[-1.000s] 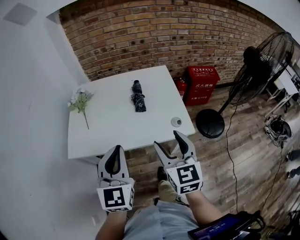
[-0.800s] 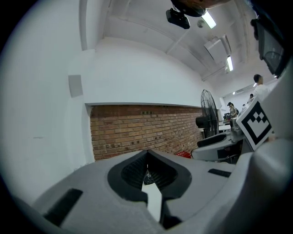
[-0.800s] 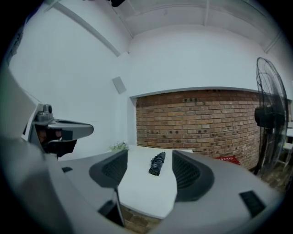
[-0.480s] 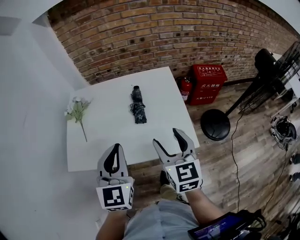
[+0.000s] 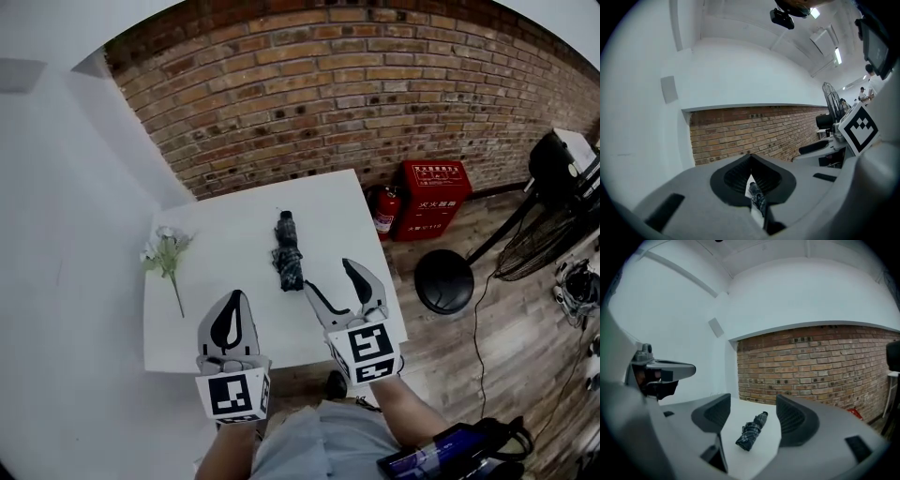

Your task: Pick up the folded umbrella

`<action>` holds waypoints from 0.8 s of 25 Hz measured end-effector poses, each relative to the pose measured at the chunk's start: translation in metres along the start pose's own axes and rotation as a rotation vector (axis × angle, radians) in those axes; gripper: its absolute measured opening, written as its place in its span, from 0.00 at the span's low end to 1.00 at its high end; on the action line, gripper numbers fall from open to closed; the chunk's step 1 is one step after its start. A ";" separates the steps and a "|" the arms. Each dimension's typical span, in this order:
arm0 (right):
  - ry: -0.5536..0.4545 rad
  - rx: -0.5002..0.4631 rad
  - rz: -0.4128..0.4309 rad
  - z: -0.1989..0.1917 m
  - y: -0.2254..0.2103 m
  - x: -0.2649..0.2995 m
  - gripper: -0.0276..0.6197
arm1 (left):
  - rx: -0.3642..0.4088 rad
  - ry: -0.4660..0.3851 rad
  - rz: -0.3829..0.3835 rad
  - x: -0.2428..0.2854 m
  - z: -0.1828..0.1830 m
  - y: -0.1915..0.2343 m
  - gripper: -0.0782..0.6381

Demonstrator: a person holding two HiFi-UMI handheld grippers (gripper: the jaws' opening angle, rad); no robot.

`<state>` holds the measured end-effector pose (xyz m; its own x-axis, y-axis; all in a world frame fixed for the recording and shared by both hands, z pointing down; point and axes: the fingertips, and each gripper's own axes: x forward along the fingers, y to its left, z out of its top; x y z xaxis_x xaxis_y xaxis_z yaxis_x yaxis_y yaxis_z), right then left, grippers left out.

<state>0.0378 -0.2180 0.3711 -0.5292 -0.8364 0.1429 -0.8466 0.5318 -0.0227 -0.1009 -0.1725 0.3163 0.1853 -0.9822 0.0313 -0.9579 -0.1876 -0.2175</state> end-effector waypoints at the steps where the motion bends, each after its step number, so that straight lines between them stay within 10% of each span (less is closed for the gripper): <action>1: -0.006 -0.005 0.006 0.004 -0.002 0.005 0.52 | 0.000 -0.009 0.006 0.005 0.003 0.002 0.12; 20: 0.043 -0.048 0.003 0.013 -0.002 0.104 0.54 | -0.047 -0.001 0.037 0.067 -0.017 0.076 0.12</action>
<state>-0.0166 -0.3078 0.3729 -0.5280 -0.8287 0.1857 -0.8406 0.5411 0.0246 -0.1647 -0.2531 0.3185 0.1492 -0.9885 0.0233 -0.9735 -0.1510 -0.1720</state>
